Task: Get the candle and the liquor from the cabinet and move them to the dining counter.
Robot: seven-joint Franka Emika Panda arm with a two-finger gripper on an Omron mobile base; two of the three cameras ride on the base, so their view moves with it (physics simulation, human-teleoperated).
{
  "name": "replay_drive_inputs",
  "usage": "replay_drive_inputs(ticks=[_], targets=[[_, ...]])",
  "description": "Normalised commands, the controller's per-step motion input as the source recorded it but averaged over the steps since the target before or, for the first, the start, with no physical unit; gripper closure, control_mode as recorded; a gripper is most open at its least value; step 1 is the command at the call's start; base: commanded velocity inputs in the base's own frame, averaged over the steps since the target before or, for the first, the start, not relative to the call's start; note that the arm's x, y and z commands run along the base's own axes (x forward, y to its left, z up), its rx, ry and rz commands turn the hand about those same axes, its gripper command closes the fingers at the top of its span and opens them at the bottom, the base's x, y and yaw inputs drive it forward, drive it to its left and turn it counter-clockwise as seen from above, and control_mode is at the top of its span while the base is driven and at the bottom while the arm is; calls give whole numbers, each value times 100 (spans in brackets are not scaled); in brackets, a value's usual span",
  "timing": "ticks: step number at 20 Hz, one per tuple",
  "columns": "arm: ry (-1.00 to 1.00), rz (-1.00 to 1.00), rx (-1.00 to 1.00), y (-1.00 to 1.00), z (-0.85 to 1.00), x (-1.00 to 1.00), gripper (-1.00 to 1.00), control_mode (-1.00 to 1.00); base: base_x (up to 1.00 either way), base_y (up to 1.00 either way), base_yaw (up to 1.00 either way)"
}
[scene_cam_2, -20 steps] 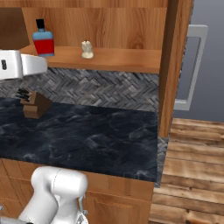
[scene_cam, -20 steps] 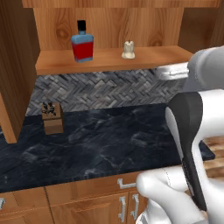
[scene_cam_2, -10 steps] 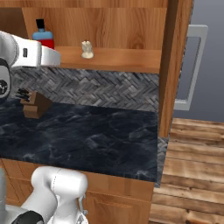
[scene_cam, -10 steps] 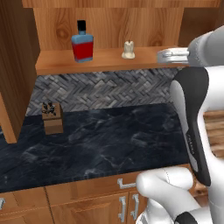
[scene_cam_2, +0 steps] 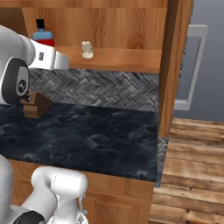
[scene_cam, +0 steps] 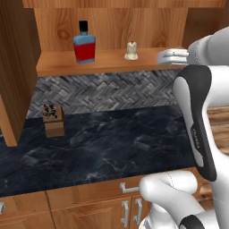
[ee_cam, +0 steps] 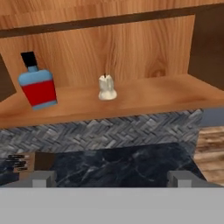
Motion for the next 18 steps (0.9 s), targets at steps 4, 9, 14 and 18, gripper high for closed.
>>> replay_drive_inputs(ticks=[4,9,14,18], targets=[[0,2,0,0,-29,34,-100,-100,0,0,0],[-1,0,0,0,-3,34,-100,-100,0,0,0],[0,0,-1,0,0,42,-100,-100,0,0,0],[0,0,-5,3,0,24,-100,-100,0,0,0]])
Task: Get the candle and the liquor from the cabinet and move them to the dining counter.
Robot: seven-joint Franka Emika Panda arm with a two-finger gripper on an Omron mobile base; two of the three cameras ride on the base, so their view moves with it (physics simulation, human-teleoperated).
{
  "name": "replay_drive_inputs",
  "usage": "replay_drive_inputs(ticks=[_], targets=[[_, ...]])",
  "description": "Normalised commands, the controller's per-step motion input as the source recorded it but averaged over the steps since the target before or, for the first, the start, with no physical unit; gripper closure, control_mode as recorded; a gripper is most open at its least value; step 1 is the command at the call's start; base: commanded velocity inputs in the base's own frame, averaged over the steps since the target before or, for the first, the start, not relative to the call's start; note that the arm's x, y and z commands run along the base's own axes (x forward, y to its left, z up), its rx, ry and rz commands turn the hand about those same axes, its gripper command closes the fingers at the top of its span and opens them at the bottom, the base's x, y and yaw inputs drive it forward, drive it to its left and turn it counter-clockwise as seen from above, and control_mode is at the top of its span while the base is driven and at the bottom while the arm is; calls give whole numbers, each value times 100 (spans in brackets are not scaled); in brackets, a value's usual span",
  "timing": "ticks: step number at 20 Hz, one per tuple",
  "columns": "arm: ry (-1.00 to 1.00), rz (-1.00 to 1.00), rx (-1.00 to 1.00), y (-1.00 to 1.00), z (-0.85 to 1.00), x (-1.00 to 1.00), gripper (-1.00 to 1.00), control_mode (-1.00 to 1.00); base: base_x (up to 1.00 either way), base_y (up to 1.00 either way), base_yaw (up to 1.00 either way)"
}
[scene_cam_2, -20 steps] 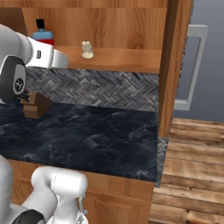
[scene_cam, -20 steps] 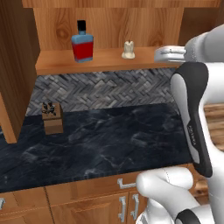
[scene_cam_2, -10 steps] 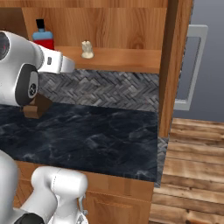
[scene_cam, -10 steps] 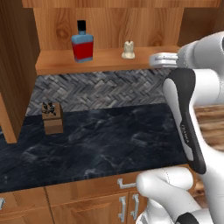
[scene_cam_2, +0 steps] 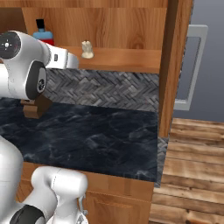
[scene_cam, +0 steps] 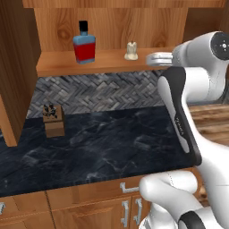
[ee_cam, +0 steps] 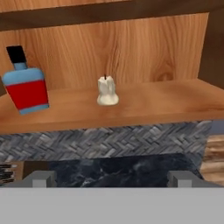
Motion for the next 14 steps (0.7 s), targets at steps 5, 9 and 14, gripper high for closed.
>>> replay_drive_inputs(ticks=[5,9,14], targets=[[1,0,-9,6,0,16,-100,-100,0,0,0],[7,0,0,0,7,19,-100,-100,0,0,0],[9,0,0,0,8,22,-100,-100,0,0,0]])
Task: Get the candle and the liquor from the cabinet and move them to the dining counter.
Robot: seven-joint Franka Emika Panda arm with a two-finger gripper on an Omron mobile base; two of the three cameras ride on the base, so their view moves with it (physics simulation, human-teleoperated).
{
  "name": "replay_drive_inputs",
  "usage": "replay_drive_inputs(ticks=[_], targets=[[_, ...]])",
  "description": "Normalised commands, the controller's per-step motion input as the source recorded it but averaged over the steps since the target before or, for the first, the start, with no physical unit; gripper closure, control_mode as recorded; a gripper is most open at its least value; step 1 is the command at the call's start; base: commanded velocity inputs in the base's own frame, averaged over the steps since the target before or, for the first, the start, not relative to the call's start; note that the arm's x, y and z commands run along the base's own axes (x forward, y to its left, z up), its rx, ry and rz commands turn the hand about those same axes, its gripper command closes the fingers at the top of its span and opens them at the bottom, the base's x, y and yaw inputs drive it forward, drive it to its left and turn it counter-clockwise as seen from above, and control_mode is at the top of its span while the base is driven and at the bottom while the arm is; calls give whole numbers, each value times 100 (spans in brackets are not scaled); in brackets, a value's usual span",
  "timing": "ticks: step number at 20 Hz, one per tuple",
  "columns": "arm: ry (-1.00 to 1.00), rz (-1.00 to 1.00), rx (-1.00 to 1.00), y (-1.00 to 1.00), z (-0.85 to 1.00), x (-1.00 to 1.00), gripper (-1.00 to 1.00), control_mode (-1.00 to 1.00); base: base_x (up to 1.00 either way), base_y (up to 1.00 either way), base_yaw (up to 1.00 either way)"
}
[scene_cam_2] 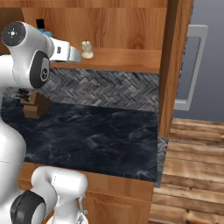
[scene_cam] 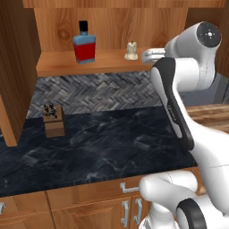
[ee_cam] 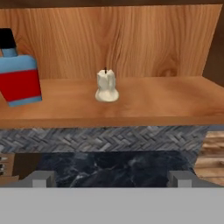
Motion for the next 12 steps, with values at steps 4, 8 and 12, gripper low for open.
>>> replay_drive_inputs(ticks=[4,8,12], targets=[[0,2,0,0,0,37,-100,-100,0,0,0],[0,2,0,0,0,35,-100,-100,0,0,0],[0,3,0,0,-4,36,-100,-100,0,0,0]])
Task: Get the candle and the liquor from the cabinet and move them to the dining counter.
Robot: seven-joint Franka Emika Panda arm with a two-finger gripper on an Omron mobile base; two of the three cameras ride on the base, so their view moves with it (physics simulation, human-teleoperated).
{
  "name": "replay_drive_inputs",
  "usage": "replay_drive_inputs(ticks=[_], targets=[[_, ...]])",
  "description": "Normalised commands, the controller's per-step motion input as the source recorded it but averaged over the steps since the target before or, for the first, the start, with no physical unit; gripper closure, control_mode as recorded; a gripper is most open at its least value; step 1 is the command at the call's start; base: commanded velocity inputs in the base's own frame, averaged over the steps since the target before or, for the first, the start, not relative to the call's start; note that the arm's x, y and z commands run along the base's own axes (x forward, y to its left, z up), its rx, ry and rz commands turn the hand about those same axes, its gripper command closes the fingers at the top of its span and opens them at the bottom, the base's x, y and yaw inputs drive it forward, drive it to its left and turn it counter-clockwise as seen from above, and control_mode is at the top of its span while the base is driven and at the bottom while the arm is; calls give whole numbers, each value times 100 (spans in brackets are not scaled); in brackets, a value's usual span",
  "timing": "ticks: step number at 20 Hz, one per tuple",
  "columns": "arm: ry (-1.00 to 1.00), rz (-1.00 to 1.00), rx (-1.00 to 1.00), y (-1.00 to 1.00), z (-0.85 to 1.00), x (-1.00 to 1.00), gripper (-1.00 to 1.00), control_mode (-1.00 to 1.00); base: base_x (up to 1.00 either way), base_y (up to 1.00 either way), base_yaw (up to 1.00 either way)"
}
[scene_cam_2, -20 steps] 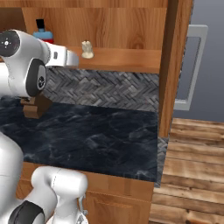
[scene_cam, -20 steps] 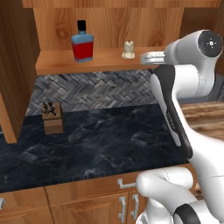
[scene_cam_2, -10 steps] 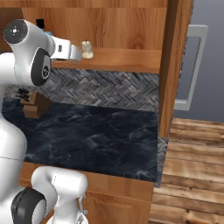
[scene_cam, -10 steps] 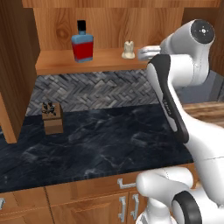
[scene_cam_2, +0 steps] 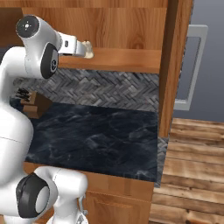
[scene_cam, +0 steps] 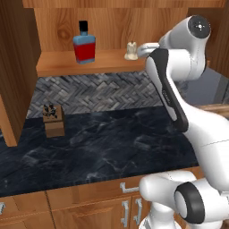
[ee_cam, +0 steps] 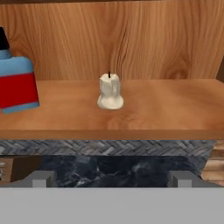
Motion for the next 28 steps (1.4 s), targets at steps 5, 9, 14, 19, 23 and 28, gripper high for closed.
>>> replay_drive_inputs(ticks=[5,9,14,19,23,28], targets=[[5,2,0,2,0,34,-100,-100,0,0,0],[3,2,0,8,-17,29,-100,-100,0,0,0],[2,3,0,1,-21,22,-100,-100,0,0,0],[0,2,0,0,-4,27,-100,-100,0,0,0],[2,1,0,0,0,31,-100,-100,0,0,0],[1,1,0,0,-1,32,-100,-100,0,0,0]])
